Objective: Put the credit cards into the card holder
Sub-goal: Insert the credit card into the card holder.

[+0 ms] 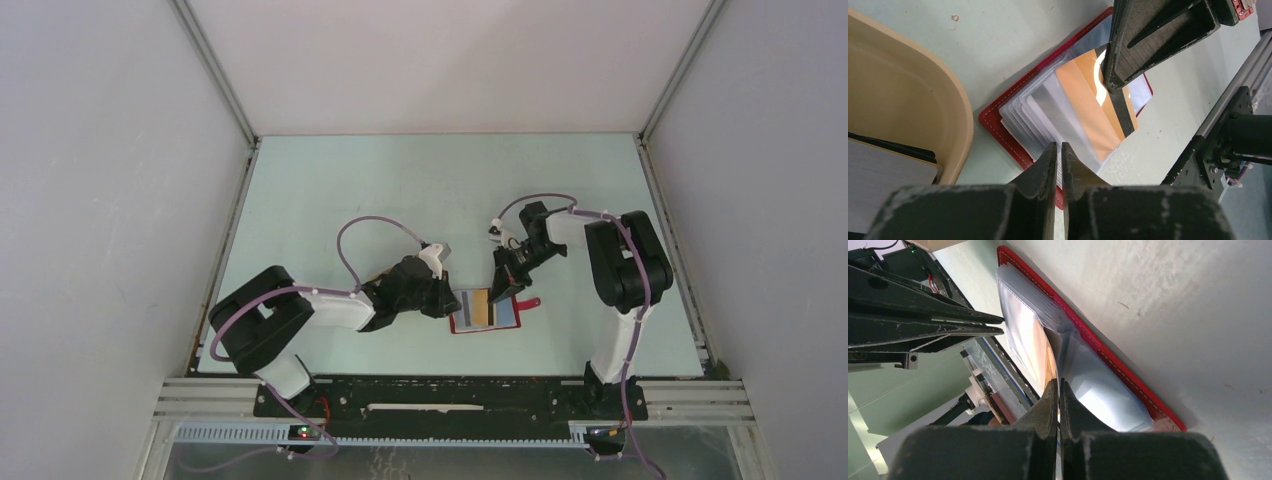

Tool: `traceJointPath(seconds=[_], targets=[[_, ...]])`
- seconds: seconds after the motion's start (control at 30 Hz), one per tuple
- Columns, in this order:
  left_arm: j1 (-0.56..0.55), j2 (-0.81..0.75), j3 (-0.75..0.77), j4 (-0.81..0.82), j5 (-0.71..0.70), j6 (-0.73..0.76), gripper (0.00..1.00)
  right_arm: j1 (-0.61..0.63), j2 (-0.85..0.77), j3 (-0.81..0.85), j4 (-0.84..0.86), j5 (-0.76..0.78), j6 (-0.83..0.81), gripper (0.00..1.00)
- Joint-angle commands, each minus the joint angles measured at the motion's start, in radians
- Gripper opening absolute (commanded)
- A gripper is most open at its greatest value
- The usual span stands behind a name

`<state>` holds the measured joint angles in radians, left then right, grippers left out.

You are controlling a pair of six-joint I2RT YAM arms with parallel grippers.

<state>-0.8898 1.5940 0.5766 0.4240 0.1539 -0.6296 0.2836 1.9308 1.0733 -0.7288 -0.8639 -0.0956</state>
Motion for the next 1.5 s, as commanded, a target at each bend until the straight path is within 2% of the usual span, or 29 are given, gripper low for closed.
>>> traceJointPath(seconds=[0.0,0.13,0.2,0.4,0.6,1.07,1.2,1.37,1.47], targets=[[0.004,-0.011,-0.009,0.009,0.013,-0.007,0.12,0.034,0.042,0.031,0.014,0.041,0.010,0.00],[0.004,-0.022,-0.011,0.009,0.012,-0.010,0.14,0.056,0.057,0.047,0.018,0.027,0.014,0.00],[0.004,-0.034,-0.013,0.010,0.011,-0.010,0.15,0.063,0.069,0.054,0.014,0.022,0.011,0.04],[0.004,-0.109,-0.020,-0.019,-0.017,-0.009,0.22,0.048,0.047,0.059,-0.001,0.043,-0.013,0.25],[0.005,-0.187,-0.041,-0.049,-0.048,0.003,0.24,0.050,-0.003,0.059,-0.003,0.085,-0.036,0.42],[0.005,-0.230,-0.096,-0.087,-0.074,0.008,0.16,0.061,-0.072,0.060,-0.031,0.149,-0.106,0.55],[0.002,-0.231,-0.095,-0.092,-0.073,0.011,0.15,0.062,-0.101,0.060,-0.037,0.169,-0.132,0.54],[0.000,-0.239,-0.096,-0.106,-0.092,0.023,0.13,0.061,-0.122,0.058,-0.050,0.189,-0.154,0.25],[-0.003,-0.229,-0.097,-0.107,-0.097,0.024,0.13,0.061,-0.114,0.051,-0.046,0.199,-0.145,0.10]])
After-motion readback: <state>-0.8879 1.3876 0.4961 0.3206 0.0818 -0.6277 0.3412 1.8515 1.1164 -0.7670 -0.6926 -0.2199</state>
